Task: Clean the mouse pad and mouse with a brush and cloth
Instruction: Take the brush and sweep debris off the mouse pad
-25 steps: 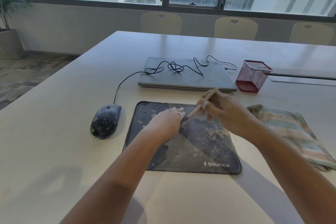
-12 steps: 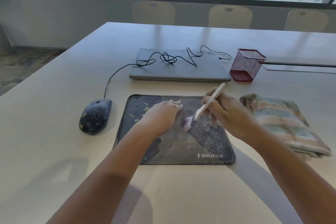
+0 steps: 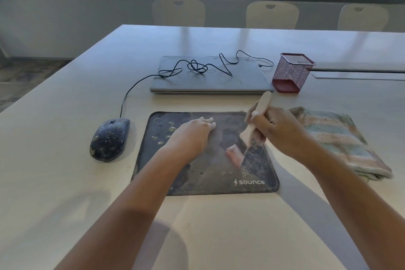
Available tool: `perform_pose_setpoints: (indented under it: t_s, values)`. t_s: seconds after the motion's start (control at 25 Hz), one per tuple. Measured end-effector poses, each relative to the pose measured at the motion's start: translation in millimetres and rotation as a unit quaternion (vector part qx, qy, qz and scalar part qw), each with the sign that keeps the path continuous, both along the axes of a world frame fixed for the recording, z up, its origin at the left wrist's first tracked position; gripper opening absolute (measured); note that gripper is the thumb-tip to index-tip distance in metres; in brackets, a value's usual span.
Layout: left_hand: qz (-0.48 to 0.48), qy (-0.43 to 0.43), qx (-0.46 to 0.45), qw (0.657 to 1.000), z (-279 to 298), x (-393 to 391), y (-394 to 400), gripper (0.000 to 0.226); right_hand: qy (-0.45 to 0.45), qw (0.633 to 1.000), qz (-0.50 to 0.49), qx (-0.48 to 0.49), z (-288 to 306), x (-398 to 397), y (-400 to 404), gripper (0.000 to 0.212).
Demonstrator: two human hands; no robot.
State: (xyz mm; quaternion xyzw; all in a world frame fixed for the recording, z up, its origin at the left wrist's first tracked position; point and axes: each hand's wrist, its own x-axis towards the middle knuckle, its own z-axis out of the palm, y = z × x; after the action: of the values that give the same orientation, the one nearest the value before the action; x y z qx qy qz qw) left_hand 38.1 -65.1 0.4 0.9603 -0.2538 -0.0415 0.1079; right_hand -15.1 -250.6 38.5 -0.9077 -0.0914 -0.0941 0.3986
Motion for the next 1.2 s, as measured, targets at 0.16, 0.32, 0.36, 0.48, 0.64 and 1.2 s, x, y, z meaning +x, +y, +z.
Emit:
perform_pose_setpoints:
  t_s: [0.16, 0.32, 0.36, 0.48, 0.64, 1.2]
  values:
    - [0.0, -0.008, 0.0, 1.0, -2.1, 2.1, -0.9, 0.05, 0.042, 0.983, 0.078, 0.163, -2.2, -6.2, 13.7, 0.023]
    - [0.002, -0.016, 0.01, 1.0, -5.1, 2.6, -1.1, 0.047, 0.083, 0.98, 0.157, 0.087, -4.7, -9.3, 16.4, 0.026]
    - [0.006, -0.016, 0.006, 1.0, -5.2, 0.5, -1.6, 0.046, 0.077, 0.985, 0.136, 0.07, -1.6, -6.9, 8.8, 0.026]
    - [0.009, -0.022, 0.004, 1.0, -4.5, -3.7, -2.7, 0.048, 0.044, 0.989, 0.089, 0.106, 6.0, -2.1, -8.2, 0.03]
    - [-0.014, -0.03, 0.043, 0.999, -6.7, -6.5, -8.0, 0.05, 0.101, 0.955, 0.225, 0.163, 3.2, -8.1, 5.5, 0.022]
    - [0.009, -0.054, 0.069, 0.996, -15.7, -10.1, -14.3, 0.049, 0.164, 0.951, 0.257, 0.04, 10.0, -4.5, -37.4, 0.024]
